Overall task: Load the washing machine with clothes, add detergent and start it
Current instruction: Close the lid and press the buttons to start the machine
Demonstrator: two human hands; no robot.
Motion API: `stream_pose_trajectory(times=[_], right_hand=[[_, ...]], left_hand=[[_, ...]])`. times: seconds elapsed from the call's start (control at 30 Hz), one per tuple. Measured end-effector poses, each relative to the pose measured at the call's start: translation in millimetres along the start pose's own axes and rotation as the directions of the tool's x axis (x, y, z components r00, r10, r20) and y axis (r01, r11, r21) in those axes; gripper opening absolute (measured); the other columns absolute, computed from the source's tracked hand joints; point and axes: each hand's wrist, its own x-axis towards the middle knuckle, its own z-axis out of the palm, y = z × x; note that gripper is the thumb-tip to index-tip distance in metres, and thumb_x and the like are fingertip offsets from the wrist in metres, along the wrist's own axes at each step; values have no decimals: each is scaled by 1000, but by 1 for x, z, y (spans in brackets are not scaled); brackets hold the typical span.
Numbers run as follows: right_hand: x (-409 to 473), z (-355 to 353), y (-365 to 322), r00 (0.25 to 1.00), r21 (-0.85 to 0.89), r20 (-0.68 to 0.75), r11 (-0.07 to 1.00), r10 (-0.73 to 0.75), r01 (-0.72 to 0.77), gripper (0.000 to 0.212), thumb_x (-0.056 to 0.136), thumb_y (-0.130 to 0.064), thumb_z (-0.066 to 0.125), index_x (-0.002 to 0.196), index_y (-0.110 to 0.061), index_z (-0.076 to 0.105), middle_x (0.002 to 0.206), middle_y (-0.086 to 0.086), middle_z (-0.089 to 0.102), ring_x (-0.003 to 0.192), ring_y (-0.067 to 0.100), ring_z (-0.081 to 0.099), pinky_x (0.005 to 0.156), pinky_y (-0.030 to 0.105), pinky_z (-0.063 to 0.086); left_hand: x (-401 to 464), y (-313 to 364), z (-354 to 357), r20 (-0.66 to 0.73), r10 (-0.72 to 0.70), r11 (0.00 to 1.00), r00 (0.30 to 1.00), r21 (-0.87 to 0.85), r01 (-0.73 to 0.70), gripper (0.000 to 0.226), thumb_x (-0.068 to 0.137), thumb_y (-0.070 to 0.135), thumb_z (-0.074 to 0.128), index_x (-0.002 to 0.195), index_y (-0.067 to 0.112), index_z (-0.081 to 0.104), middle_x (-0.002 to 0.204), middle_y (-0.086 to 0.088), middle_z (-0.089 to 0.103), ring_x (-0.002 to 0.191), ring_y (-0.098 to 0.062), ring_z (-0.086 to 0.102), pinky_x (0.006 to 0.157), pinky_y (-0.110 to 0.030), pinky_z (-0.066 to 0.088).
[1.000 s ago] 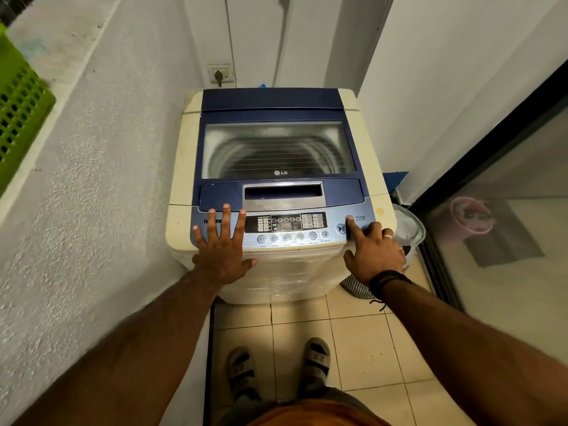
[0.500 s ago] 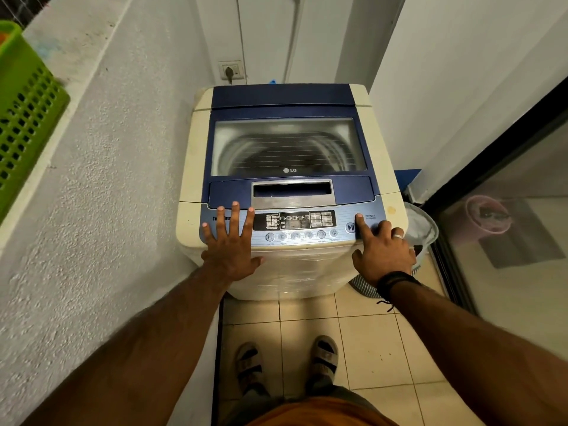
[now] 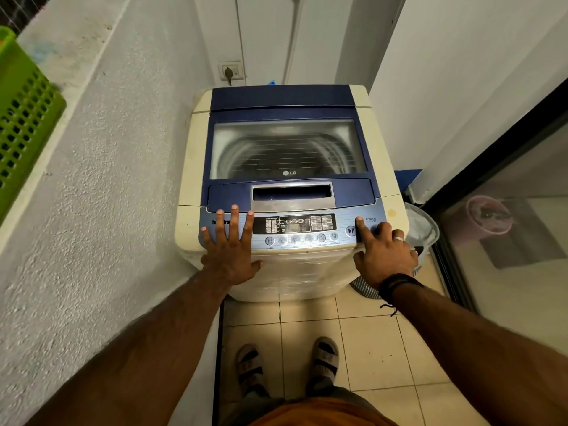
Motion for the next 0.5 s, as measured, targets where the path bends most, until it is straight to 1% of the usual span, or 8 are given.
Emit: stream_pose_trajectory(times=[0.1, 0.17, 0.3, 0.4, 0.5], right_hand=[[-3, -2, 0, 1000, 10, 9, 1000, 7, -7, 78, 89, -49, 50, 152, -47, 4, 141, 4, 35, 129, 34, 42, 96, 67, 45], [-4, -3, 0, 1000, 30, 1, 999, 12, -12, 79, 89, -50, 50, 152, -47, 3, 141, 3, 37, 129, 33, 42, 96, 67, 44], [-6, -3, -3, 999, 68, -10, 997, 32, -32, 82, 86, -53, 53, 153, -41, 6, 138, 2, 40, 126, 32, 44, 93, 64, 48], [-10, 0, -4, 999, 56, -23, 998, 37, -36, 82, 85, -53, 54, 152, -38, 9, 137, 2, 41, 125, 32, 44, 92, 63, 48], [-14, 3, -3, 999, 39, -34, 999, 31, -29, 82, 85, -51, 54, 153, -36, 11, 136, 1, 42, 125, 31, 45, 93, 61, 48]], left_hand=[[0, 2, -6, 53, -4, 1000, 999, 24, 3, 126, 63, 76, 65, 155, 26, -5, 163, -13, -8, 147, -43, -1, 109, -68, 9], [-1, 4, -10, 76, -7, 999, 997, 41, 4, 124, 67, 76, 62, 155, 26, -10, 162, -12, -15, 147, -42, -7, 111, -67, 6], [-1, 6, -14, 85, -16, 999, 996, 29, 14, 122, 69, 74, 63, 155, 27, -8, 162, -11, -13, 148, -41, -6, 112, -66, 7], [-1, 6, -15, 100, -14, 999, 995, 52, 9, 121, 71, 75, 60, 154, 27, -13, 162, -10, -18, 147, -41, -10, 112, -65, 6], [-1, 6, -17, 99, -13, 999, 995, 49, 8, 120, 71, 75, 60, 154, 27, -13, 161, -10, -18, 147, -41, -10, 112, -65, 6]])
